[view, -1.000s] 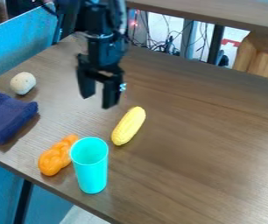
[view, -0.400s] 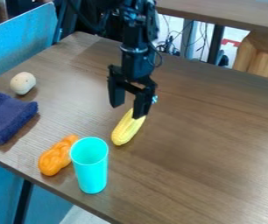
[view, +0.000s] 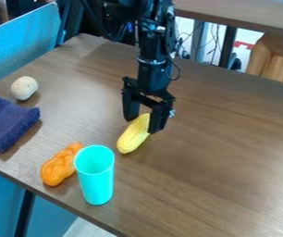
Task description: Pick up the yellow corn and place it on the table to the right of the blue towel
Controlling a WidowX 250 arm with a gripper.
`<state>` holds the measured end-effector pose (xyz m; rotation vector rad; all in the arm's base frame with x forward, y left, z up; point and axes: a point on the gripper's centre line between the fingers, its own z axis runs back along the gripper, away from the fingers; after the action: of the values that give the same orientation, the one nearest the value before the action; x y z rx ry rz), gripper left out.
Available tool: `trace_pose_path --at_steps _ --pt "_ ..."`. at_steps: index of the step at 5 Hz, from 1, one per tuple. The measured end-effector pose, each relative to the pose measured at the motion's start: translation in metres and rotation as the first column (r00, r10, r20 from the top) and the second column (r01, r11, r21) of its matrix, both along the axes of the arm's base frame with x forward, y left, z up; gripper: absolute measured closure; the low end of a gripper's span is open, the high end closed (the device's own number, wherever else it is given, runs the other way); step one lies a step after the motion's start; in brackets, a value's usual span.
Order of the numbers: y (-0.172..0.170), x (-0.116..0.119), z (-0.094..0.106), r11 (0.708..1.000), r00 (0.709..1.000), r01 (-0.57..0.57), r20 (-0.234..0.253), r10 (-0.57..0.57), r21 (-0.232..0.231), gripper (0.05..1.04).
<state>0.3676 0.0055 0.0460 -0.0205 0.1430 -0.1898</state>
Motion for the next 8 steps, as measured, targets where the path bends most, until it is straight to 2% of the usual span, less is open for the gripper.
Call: trace_pose_path --at_steps 2,3,5,7,8 --pt "0.002 -0.007 -0.019 1.0 0.997 -0.024 -0.07 0.025 0.021 0.118" --pt "0.004 -0.005 -0.021 1.0 0.997 -0.016 -0.077 0.018 0.026 0.367" --pt "0.002 -0.009 -0.018 0.999 0.994 0.034 -0.101 -0.034 0.002 0.391" --pt "0.015 -0.008 0.011 0.999 0.993 0.039 -0.109 -0.037 0.017 0.391" --pt "0.058 -0.013 0.011 0.998 0.992 -0.054 -0.109 0.056 0.026 0.391"
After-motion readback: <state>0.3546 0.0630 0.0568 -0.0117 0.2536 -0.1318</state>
